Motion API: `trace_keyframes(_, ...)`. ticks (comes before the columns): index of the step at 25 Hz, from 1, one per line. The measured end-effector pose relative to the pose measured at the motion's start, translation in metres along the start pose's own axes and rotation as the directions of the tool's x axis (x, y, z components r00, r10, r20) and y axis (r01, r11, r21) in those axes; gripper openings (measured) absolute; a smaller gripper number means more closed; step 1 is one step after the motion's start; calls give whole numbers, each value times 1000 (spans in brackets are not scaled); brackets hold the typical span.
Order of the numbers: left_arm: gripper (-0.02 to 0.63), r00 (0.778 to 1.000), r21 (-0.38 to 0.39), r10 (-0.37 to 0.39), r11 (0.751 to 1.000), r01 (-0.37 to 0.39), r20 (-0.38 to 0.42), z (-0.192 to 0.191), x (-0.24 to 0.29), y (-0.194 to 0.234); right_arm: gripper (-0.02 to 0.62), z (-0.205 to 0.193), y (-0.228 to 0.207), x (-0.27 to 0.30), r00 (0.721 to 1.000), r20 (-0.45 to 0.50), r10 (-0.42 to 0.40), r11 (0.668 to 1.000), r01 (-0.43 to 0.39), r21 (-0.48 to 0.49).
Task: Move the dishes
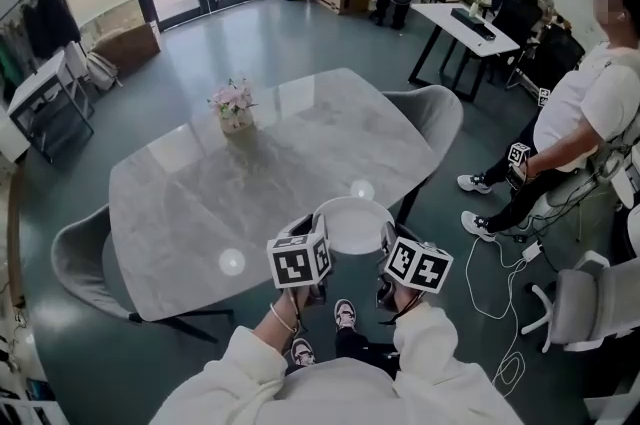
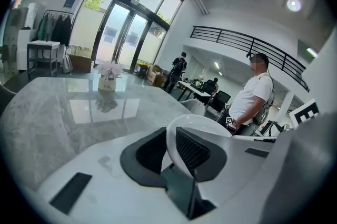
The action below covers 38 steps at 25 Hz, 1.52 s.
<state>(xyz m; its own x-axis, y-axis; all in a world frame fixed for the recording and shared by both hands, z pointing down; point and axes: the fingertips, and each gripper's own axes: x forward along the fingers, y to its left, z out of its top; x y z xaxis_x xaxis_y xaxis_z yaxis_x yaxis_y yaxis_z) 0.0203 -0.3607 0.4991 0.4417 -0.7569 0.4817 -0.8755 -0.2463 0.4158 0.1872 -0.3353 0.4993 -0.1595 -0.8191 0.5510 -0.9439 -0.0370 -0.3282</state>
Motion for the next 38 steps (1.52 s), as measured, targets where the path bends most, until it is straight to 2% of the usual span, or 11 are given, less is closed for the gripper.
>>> trace_keyframes(20,52,987,-90,127,987,-136,-94,-2,102,29,117,20,-36,118,986,-161,49,998,-54,-24)
trace_keyframes(38,54,948,-211,226,938,-274,-223,-51,176,74,117,-15,-63,221,927,-363,95,988,-134,-83)
